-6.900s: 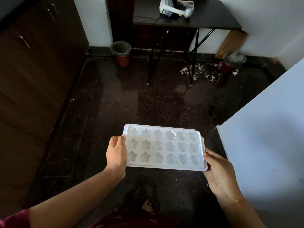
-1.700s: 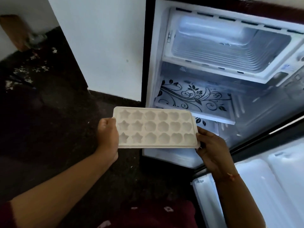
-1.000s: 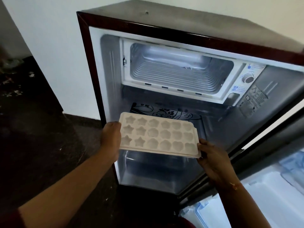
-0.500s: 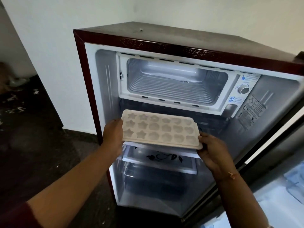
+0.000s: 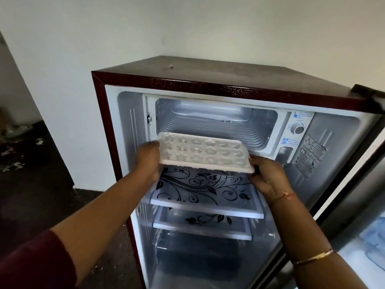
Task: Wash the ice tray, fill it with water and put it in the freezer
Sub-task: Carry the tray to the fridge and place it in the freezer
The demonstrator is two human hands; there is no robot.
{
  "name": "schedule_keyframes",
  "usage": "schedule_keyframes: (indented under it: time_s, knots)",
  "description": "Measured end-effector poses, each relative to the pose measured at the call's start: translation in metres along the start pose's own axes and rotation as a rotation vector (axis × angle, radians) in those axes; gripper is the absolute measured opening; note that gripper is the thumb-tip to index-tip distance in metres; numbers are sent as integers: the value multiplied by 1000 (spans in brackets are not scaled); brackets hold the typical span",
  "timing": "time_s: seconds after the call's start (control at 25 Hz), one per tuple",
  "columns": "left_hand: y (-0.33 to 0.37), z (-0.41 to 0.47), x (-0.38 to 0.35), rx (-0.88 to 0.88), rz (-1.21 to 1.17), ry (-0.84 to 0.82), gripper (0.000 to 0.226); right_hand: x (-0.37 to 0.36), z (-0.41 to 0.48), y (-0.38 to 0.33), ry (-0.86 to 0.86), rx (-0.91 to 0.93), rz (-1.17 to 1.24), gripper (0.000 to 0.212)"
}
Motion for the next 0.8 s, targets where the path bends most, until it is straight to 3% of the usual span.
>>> schedule_keyframes:
  time_s: [0.24,0.44,0.68,0.8]
  knots:
    - [-9,38,-19,55,87,-3,14,-3,24,-11,82,-10,-28,28]
    - [-13,65,-27,84,201,25,24,-4,42,-18,99,-9,-50,29]
    - [-3,75,-34,-59,419,3,33,-5,49,-31,112,82,-149,25]
    - [8,74,-41,-177,651,-53,31,-4,57,-37,146,108,-226,26]
Point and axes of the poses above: each hand's wrist, its own z-axis towards the middle knuckle, its own x-axis out of the back of the hand, y = z × x, the point moved 6 cm from there along z, towards the middle knuckle, and after that the axes turned 9 degrees about -x, right-handed, at the moved point
